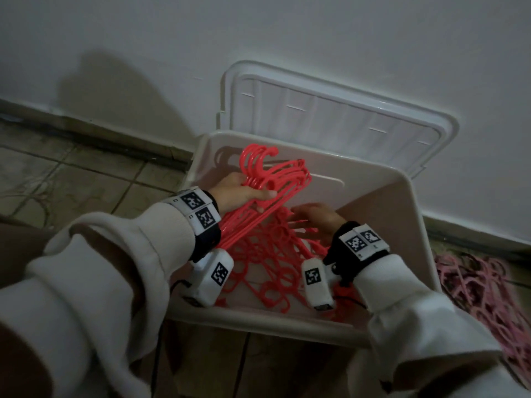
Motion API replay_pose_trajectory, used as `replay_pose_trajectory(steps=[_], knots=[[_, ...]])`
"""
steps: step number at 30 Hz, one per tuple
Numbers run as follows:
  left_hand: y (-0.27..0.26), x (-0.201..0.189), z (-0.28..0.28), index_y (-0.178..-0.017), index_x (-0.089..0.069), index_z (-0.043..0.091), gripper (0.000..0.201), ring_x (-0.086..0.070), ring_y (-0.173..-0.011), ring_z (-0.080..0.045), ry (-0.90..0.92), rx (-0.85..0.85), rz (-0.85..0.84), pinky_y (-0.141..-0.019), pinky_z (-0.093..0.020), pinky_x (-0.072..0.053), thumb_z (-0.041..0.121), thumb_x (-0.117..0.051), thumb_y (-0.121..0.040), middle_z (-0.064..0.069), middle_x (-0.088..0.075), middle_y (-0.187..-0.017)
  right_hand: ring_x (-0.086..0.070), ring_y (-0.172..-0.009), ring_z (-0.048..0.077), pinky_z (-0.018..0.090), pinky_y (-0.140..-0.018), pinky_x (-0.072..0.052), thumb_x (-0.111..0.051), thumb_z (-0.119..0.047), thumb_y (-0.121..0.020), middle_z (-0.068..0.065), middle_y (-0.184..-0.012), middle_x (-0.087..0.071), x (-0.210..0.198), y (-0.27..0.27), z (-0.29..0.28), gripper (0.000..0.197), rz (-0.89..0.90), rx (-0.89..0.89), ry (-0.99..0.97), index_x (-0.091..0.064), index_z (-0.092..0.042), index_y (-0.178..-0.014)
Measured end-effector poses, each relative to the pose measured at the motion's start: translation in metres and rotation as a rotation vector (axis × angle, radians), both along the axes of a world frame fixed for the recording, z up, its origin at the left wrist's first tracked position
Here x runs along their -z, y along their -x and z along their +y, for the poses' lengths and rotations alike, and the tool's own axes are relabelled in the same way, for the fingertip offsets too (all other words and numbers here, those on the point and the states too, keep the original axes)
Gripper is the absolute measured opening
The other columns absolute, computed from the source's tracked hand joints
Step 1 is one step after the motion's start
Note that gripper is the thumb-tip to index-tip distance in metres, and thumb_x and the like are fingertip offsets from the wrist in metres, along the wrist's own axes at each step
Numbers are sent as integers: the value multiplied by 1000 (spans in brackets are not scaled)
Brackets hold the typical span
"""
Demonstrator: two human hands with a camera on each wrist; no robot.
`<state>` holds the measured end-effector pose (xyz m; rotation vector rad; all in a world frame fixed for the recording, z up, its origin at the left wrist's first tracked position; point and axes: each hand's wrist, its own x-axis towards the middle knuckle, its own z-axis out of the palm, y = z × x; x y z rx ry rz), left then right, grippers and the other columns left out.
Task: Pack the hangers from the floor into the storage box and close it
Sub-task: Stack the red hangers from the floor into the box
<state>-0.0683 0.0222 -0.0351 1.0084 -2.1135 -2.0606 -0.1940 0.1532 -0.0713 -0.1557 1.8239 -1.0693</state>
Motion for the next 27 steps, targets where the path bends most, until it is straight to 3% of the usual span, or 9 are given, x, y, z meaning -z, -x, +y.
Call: replay_pose_trajectory(steps=[4, 8, 10, 13, 15, 18, 20, 22, 27], knots=[[-2, 6, -5, -90, -70, 9, 19, -60, -58, -16, -34, -30, 16, -68, -28, -54, 23, -71, -79, 4, -67, -60, -58, -46, 10, 16, -42, -42, -49, -12, -94, 3, -60, -60, 18, 24, 7, 22, 232, -198, -277, -58, -4, -75], [-2, 11, -11, -87, -70, 11, 16, -59, -53, -13, -46, -48, -11, -54, -20, -50, 25, -69, -80, 3, -66, -59, -63, -96, 27, 28, -76, -47, -54, -22, -88, 14, -98, -68, 45, 29, 6, 32, 513, -567, -594, -65, 0, -109], [-3, 13, -15, -91, -70, 10, 18, -59, -51, -12, -65, -58, -22, -53, -19, -51, 25, -69, -81, 0, -66, -61, -65, -88, 25, 29, -78, -50, -53, -42, -81, 6, -96, -69, 64, 23, 7, 38, 532, -653, -619, -63, -17, -108], [-4, 16, -20, -106, -68, 7, 31, -59, -58, -17, -85, -58, -25, -60, -24, -54, 25, -69, -81, -15, -66, -79, -67, -83, 26, 40, -80, -55, -47, -57, -80, 0, -96, -68, 92, 18, 10, 16, 561, -488, -452, -48, -53, -95], [-3, 16, -20, -107, -68, 6, 32, -60, -62, -20, -93, -62, -27, -65, -27, -55, 24, -70, -81, -18, -67, -85, -65, -90, 25, 41, -86, -52, -43, -59, -84, -3, -104, -65, 96, 14, 9, 21, 555, -436, -379, -44, -61, -105], [-4, 18, -21, -110, -66, 4, 34, -59, -62, -20, -124, -70, -15, -63, -26, -55, 21, -69, -81, -12, -68, -82, -61, -106, 26, 36, -91, -45, -34, -69, -84, -1, -117, -62, 97, 12, 6, 50, 686, -496, -498, -42, -45, -128], [-6, 21, -22, -111, -65, 2, 36, -59, -64, -23, -127, -69, -6, -66, -29, -54, 21, -70, -81, -15, -67, -84, -57, -114, 27, 34, -93, -44, -38, -42, -95, 7, -126, -58, 98, 13, 1, 39, 785, -624, -677, -49, -25, -129], [-8, 23, -23, -110, -66, 3, 38, -60, -65, -24, -113, -70, -10, -69, -30, -54, 24, -71, -79, -16, -68, -86, -55, -117, 26, 35, -93, -44, -35, -24, -99, 8, -128, -57, 96, 13, -3, 34, 855, -698, -800, -55, -16, -125], [-8, 23, -23, -104, -69, 6, 33, -60, -60, -20, -99, -65, -37, -65, -29, -53, 27, -71, -78, -4, -68, -70, -59, -108, 27, 36, -88, -47, -42, -16, -93, 10, -118, -61, 87, 19, -5, 28, 914, -722, -713, -61, -14, -114]])
